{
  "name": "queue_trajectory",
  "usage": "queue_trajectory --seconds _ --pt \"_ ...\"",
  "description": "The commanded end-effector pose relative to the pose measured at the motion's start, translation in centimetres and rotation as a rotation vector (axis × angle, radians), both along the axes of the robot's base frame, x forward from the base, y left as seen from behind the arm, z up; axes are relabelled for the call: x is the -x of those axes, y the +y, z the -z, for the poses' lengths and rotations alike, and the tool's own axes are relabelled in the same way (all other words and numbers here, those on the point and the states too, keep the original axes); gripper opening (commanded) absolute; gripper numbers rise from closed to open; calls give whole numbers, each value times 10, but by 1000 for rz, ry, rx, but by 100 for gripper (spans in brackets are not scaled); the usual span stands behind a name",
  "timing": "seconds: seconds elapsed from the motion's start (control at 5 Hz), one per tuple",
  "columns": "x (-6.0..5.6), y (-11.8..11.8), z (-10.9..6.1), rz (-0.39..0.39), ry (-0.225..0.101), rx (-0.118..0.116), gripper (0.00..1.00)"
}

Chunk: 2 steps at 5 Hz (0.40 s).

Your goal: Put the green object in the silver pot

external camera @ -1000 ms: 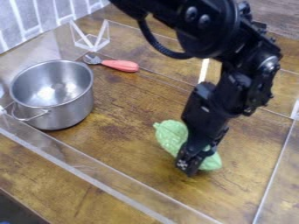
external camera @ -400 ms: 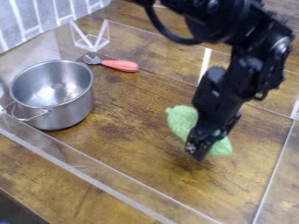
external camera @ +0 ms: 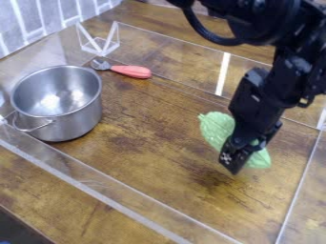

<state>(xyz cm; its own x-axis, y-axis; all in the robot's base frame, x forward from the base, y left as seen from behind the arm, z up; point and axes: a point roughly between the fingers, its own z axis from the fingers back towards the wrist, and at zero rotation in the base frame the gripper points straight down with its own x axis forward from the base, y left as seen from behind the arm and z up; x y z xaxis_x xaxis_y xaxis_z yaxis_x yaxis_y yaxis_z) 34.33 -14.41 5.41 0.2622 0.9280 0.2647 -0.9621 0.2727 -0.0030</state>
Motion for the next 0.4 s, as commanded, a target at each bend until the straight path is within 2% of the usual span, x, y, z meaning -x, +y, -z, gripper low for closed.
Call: queue_trajectory --seconds 0.0,0.2 --pt "-14 -7 -16 15 -64 42 0" --pt "-19 -8 -12 27 -63 44 0"
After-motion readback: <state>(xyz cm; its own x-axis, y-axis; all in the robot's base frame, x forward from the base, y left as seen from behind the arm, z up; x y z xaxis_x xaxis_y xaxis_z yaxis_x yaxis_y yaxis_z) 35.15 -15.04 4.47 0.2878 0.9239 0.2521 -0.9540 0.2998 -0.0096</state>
